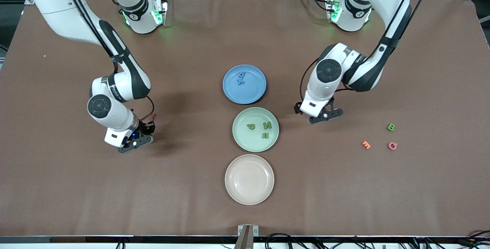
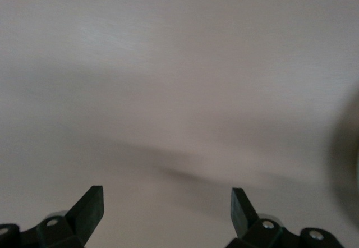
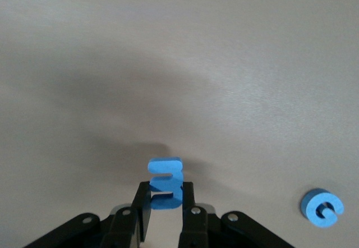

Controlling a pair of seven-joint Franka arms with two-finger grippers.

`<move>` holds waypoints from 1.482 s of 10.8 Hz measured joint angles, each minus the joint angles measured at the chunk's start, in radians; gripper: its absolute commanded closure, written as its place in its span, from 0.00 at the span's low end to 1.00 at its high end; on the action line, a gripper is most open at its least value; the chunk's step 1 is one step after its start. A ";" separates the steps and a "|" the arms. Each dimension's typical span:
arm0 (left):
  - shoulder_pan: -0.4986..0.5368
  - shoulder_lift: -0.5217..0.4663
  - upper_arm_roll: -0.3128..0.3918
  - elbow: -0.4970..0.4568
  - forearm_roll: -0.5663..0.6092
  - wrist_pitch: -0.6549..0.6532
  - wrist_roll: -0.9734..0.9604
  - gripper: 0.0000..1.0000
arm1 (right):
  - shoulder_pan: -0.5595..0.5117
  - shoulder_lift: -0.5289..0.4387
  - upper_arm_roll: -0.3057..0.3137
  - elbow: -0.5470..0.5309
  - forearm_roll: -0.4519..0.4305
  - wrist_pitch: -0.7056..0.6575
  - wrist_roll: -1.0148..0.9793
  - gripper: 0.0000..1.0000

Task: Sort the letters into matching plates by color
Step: 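Carry the blue 3 to the blue plate while the left gripper returns, then release the 3 on the blue plate while the left gripper reaches green B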

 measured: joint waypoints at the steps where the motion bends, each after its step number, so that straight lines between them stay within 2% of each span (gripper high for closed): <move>1: 0.040 -0.021 0.001 -0.030 0.004 0.006 0.080 0.00 | 0.028 -0.031 0.003 0.010 0.000 -0.067 0.016 1.00; 4: 0.147 -0.034 0.002 -0.044 0.006 0.015 0.279 0.00 | 0.128 -0.113 0.032 0.015 0.004 -0.225 0.059 1.00; 6: 0.201 -0.037 0.002 -0.057 0.052 0.022 0.339 0.00 | 0.206 -0.137 0.058 0.015 0.018 -0.269 0.169 1.00; 8: 0.283 -0.038 0.002 -0.075 0.100 0.044 0.429 0.00 | 0.298 -0.141 0.110 0.013 0.023 -0.275 0.305 1.00; 11: 0.383 -0.046 0.001 -0.095 0.104 0.054 0.622 0.00 | 0.430 -0.141 0.186 0.011 0.025 -0.260 0.564 1.00; 14: 0.459 -0.070 0.001 -0.159 0.104 0.148 0.777 0.00 | 0.549 -0.141 0.202 0.007 0.025 -0.240 0.747 0.99; 15: 0.496 -0.072 0.001 -0.187 0.105 0.198 0.845 0.00 | 0.573 -0.138 0.202 0.003 0.025 -0.229 0.791 0.56; 16: 0.530 -0.072 0.001 -0.206 0.106 0.228 0.933 0.00 | 0.589 -0.131 0.202 -0.001 0.025 -0.214 0.823 0.01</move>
